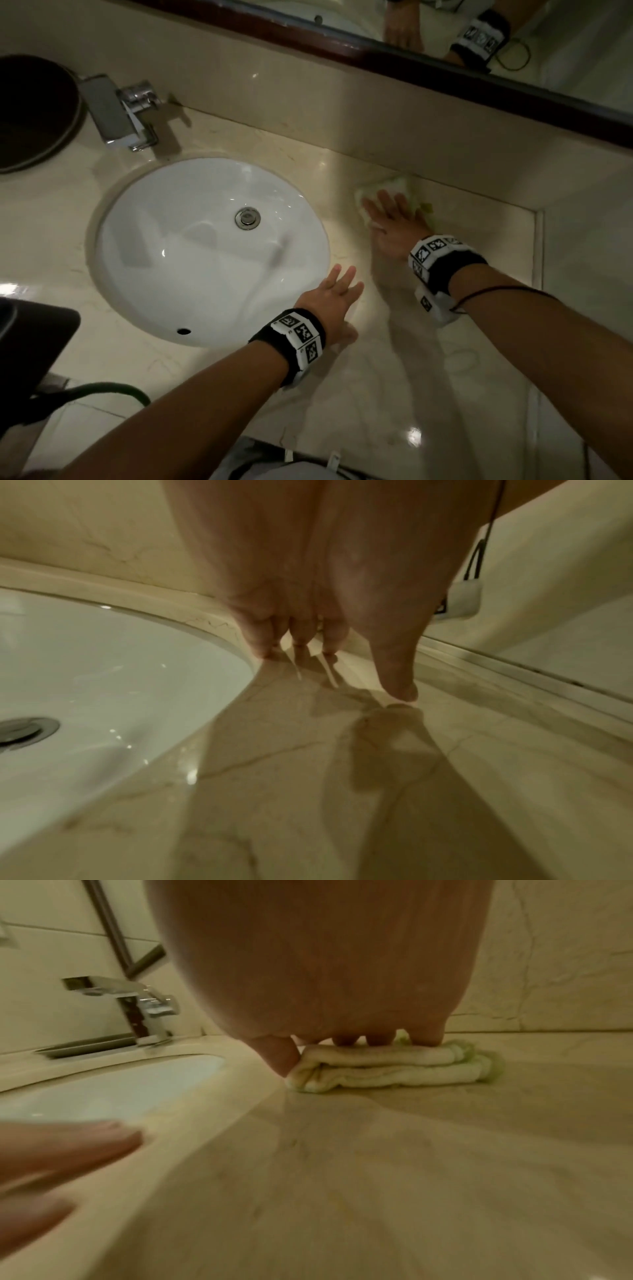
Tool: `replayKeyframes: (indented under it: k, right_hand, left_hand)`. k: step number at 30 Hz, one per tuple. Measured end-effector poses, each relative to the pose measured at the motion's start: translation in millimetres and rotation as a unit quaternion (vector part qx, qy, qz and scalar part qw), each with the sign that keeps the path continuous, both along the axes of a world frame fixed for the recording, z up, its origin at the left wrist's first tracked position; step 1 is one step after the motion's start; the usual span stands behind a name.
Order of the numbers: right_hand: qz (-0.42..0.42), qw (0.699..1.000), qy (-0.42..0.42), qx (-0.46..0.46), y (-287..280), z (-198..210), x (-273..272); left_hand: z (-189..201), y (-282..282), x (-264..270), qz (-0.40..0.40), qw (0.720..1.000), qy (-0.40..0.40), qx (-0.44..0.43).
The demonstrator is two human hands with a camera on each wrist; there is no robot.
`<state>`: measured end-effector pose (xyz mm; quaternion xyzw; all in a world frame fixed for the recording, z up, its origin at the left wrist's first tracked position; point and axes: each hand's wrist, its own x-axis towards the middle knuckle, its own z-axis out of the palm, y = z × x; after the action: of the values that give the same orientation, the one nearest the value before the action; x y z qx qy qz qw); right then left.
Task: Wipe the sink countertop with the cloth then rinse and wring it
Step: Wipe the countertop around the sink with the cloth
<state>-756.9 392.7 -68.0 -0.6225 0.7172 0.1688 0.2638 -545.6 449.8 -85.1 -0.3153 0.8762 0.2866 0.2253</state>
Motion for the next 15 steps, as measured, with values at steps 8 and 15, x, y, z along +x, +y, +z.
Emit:
replayKeyframes:
  k: [8,15]
  right_hand:
    - [-0.053,0.998,0.005,0.015,-30.1,-3.6,6.8]
    - [0.078,0.997,0.002,-0.011,35.7,2.5,46.4]
  left_hand:
    - [19.1,5.3,49.0,0.08,0.994,0.074,-0.021]
    - [28.3,22.0,92.9,0.133,0.99,-0.03,-0.02]
